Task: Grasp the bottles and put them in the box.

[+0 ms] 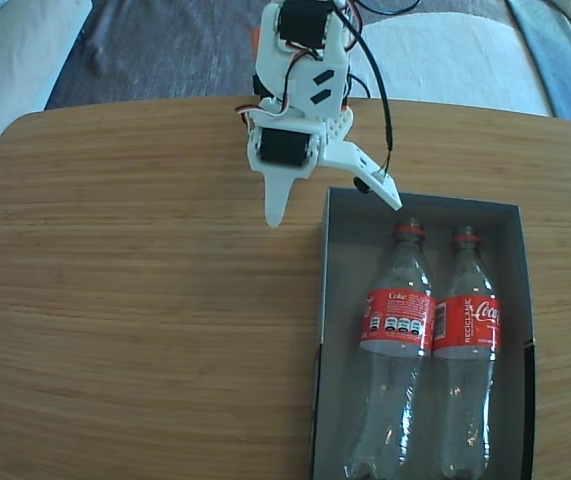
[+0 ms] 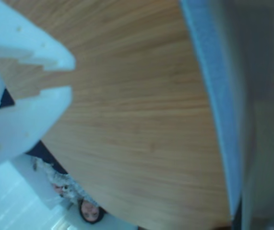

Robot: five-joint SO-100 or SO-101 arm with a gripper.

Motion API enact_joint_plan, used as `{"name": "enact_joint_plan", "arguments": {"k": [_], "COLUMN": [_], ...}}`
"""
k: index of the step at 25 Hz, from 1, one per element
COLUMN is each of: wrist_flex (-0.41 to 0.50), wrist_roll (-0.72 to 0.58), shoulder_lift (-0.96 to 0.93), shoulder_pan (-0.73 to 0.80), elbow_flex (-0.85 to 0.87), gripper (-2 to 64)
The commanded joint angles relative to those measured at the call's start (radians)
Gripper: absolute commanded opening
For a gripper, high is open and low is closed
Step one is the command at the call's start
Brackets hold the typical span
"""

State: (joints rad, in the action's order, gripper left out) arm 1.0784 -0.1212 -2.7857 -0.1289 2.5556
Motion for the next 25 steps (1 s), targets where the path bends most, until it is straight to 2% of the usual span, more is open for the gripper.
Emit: {"name": "enact_joint_plan", "arguments": {"k": [1,8,25], "wrist_flex": [-0.006,0.002,0.003], "wrist_roll": [-0.005,-0.005,-0.005], "shoulder_lift": [-0.069,-0.178,-0.305], "shoulder_pan": [0.005,-0.098,-0.100], "elbow_flex": [0.000,0.084,0.210], "gripper": [-0.3,-0.3,-0.3]}}
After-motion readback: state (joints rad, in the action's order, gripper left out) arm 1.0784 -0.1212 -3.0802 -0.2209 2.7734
